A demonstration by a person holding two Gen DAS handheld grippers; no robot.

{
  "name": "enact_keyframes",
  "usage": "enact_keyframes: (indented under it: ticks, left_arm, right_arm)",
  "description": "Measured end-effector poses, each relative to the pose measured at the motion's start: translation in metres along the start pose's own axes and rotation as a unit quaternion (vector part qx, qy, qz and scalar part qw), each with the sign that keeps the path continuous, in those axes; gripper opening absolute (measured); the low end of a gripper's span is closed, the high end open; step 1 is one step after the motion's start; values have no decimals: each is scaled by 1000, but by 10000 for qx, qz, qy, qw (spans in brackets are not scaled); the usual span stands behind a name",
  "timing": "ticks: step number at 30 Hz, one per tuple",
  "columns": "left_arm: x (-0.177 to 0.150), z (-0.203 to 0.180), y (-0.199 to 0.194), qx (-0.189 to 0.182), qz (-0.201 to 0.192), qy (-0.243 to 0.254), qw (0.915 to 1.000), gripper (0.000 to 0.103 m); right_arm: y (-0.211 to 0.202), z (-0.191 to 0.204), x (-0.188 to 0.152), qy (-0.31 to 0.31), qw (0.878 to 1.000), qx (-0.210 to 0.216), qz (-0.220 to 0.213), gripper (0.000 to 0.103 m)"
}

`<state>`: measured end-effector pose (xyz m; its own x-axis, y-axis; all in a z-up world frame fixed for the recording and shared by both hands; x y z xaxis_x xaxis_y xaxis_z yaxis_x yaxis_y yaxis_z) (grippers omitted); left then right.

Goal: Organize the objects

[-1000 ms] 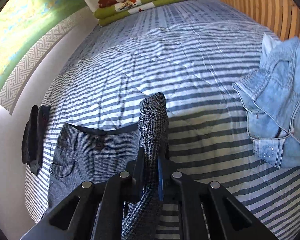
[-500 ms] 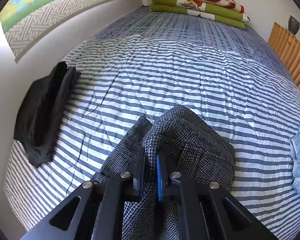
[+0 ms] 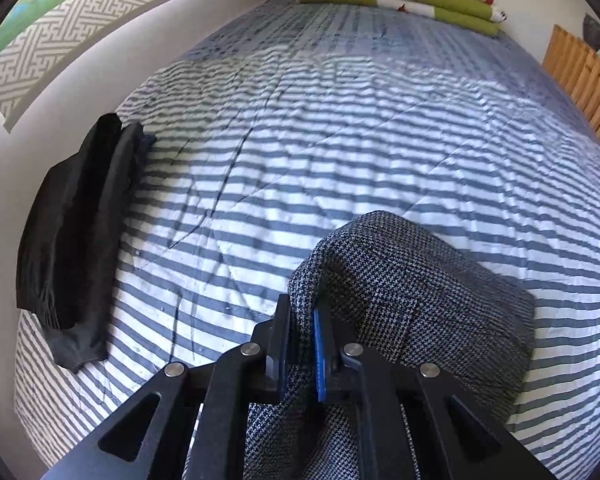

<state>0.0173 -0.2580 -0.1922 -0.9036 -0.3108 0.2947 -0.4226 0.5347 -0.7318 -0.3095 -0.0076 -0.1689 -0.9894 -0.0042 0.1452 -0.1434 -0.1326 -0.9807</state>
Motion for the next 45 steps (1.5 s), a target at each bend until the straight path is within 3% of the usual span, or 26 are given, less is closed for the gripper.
enact_keyframes:
  ticks: [2,5,8,10,11,15,17,20,25,27,31,37,40,42,45]
  left_arm:
    - [0,12,7,42,78,-178,9998,2]
    - [-1,16,10,110,86,-192,9997,2]
    - [-2,11,7,183,28,-145,9997,2]
    - [-4,6,7,364,15,13,9993,2]
    - [-5,4,8,488,4,92,9988,2]
    - [-10,2,7,777,-31,212,9967,3]
    - [-14,2,2,864,-51,142,9961,4]
    - [-25,-7,-13,823,-88,140,9965,16]
    - [-73,-60,-23,320,84,615,9976,37]
    - [-99,-86,-14,12,337,882,9955,50]
    - [-128,-122,14,-212,747,1153,9903,51]
    - [-124,-149,37,-526,641,1073,9908,49]
    - [-145,-176,44,-730,879,1523,9817,48]
    - [-171,-191,53,-774,1208,1895,9713,48]
    - [-209,-197,67,-539,1745,2318,9555,48]
  right_arm:
    - [12,6,-5,-185,9994,73,295,15]
    - [-15,2,-29,-464,9985,259,99,17]
    - [-61,-12,-86,-778,9957,481,-138,20]
    - [-89,-24,-135,-966,9934,549,-282,38]
    - [-96,-32,-160,-971,9932,580,-283,42]
    - [-85,-55,-253,-769,9933,816,289,45]
    - [-70,-54,-288,-621,9891,1187,611,45]
    - [-47,-38,-321,-548,9796,1656,994,45]
    - [-42,-9,-316,-371,9668,2366,895,45]
    - [-39,-5,-316,-230,9619,2533,1003,44]
    - [-47,0,-312,-73,9547,2791,1029,13]
    - [-79,-1,-278,397,9401,3297,778,7]
    - [-94,1,-267,450,9362,3415,700,7]
    - [-100,5,-265,394,9373,3398,673,7]
    - [-100,7,-274,240,9395,3331,757,7]
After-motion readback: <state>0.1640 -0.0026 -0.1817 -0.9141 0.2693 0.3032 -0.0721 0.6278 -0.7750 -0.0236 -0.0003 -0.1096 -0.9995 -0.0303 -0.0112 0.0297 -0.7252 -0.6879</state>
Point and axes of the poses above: each gripper's, at about its wrist camera, not at the fingertips, and y roughly the way its jaws point, z to its left, x to its top, the point moved 10 cm from there along y, roughly the way its jaws point, and after that the axes turned 15 degrees about z, right-handed, at the moved point
